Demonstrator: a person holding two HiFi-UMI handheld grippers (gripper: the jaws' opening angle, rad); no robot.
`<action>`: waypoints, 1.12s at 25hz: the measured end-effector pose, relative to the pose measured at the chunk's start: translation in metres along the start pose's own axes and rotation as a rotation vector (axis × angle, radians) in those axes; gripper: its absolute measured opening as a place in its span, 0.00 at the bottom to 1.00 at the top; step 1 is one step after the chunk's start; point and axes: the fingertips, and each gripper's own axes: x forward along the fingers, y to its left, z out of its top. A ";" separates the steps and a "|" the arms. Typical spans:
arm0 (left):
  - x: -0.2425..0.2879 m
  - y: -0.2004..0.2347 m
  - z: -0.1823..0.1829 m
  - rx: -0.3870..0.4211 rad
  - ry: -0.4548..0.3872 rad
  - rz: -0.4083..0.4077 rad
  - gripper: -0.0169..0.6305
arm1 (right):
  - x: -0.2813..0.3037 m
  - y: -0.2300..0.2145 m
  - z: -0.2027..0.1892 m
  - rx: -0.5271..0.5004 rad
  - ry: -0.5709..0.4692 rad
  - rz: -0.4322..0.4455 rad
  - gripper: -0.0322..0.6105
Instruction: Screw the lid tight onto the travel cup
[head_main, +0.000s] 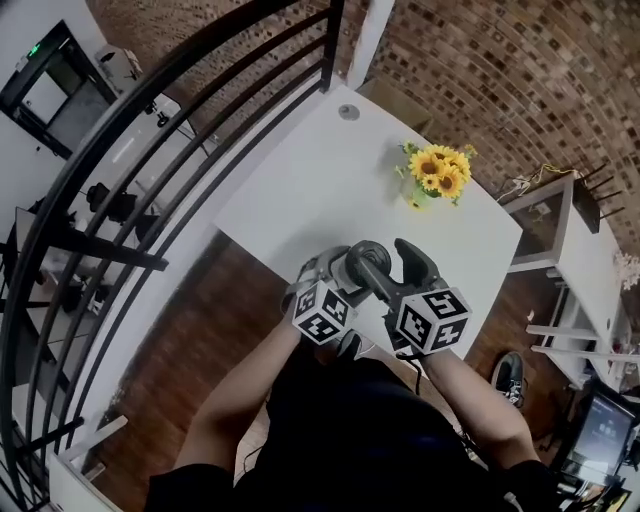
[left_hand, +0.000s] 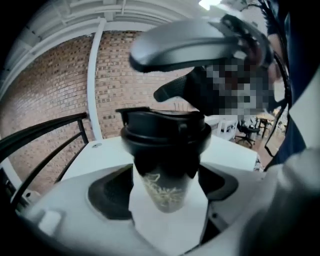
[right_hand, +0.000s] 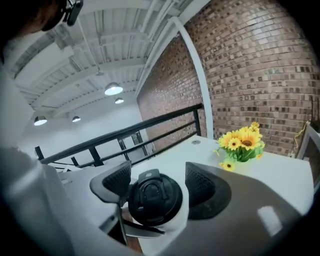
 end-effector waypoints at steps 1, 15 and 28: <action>-0.009 0.002 -0.003 -0.035 -0.002 0.011 0.65 | -0.009 -0.006 0.013 0.005 -0.040 -0.001 0.58; -0.163 0.018 0.123 -0.385 -0.406 0.241 0.03 | -0.090 0.017 0.058 0.103 -0.275 0.209 0.07; -0.154 -0.006 0.152 -0.363 -0.407 0.273 0.03 | -0.110 0.031 0.060 -0.175 -0.321 0.179 0.07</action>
